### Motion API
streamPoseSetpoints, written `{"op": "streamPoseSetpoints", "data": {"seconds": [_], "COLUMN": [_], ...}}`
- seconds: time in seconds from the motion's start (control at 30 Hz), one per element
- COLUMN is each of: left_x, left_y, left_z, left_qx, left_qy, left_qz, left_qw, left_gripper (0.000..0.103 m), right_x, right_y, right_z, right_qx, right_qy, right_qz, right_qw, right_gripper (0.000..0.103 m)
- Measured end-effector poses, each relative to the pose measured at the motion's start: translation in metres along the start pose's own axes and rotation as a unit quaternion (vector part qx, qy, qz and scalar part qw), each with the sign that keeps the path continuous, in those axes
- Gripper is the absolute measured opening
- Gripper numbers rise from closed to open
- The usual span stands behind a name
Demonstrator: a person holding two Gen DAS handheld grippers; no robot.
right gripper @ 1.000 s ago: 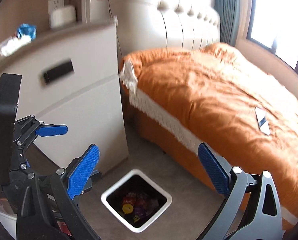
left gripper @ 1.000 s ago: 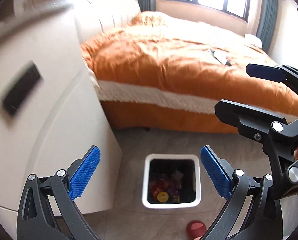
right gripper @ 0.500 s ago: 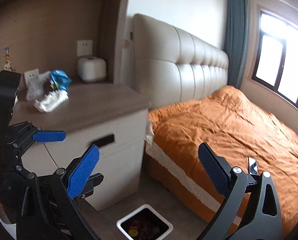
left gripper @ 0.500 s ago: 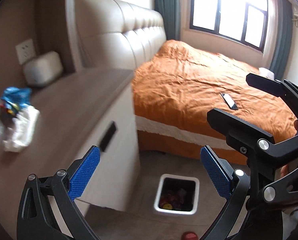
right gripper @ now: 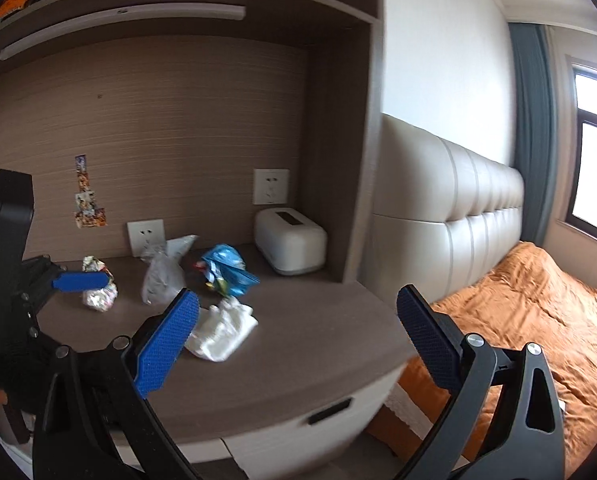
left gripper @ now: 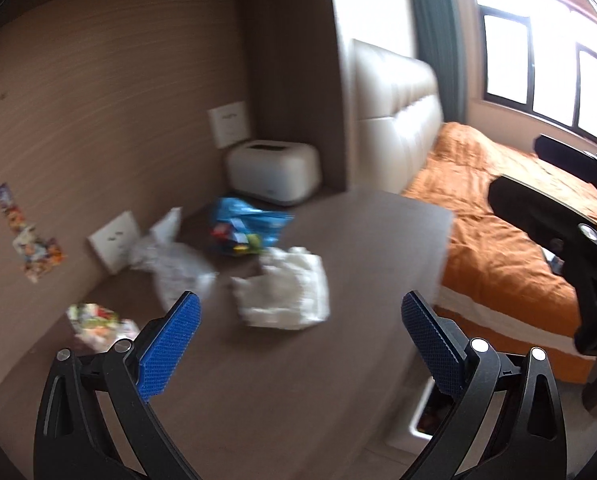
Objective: Collect trash
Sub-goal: 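Move both open tools back toward the desk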
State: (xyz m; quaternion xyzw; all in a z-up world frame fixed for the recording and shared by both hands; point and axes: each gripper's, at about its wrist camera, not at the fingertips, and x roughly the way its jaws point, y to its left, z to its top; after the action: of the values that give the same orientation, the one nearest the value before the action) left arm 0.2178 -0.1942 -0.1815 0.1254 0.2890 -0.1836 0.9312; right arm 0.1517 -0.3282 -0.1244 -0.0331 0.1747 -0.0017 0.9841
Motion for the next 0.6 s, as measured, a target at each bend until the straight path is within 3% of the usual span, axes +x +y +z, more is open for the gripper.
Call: {"op": "streamPoseSetpoints", "data": {"seconds": [0.13,0.27,0.6], "left_x": [0.01,0.033,0.118], "left_y": [0.061,0.098,0.124], "left_z": [0.006,0.013,0.015], "left_qx": [-0.024,-0.04,-0.028], "left_qy": [0.001,0.006,0.029], "left_qz": [0.034,0.034,0.0], "left_qw": [0.9991,0.9986,0.9992], "left_gripper": [0.098,0.098,0.098], "right_x": [0.024,0.057,0.141], "right_y": [0.027,0.049,0.082], "right_z": [0.006,0.002,-0.03], "right_qx": [-0.003,0.005,0.04], "right_qy": [0.007,0.029,0.089], "right_qz": [0.015,0.023,-0.002], "right_qw": [1.0,0.999,0.995], "right_gripper": [0.099,0.099,0.099]}}
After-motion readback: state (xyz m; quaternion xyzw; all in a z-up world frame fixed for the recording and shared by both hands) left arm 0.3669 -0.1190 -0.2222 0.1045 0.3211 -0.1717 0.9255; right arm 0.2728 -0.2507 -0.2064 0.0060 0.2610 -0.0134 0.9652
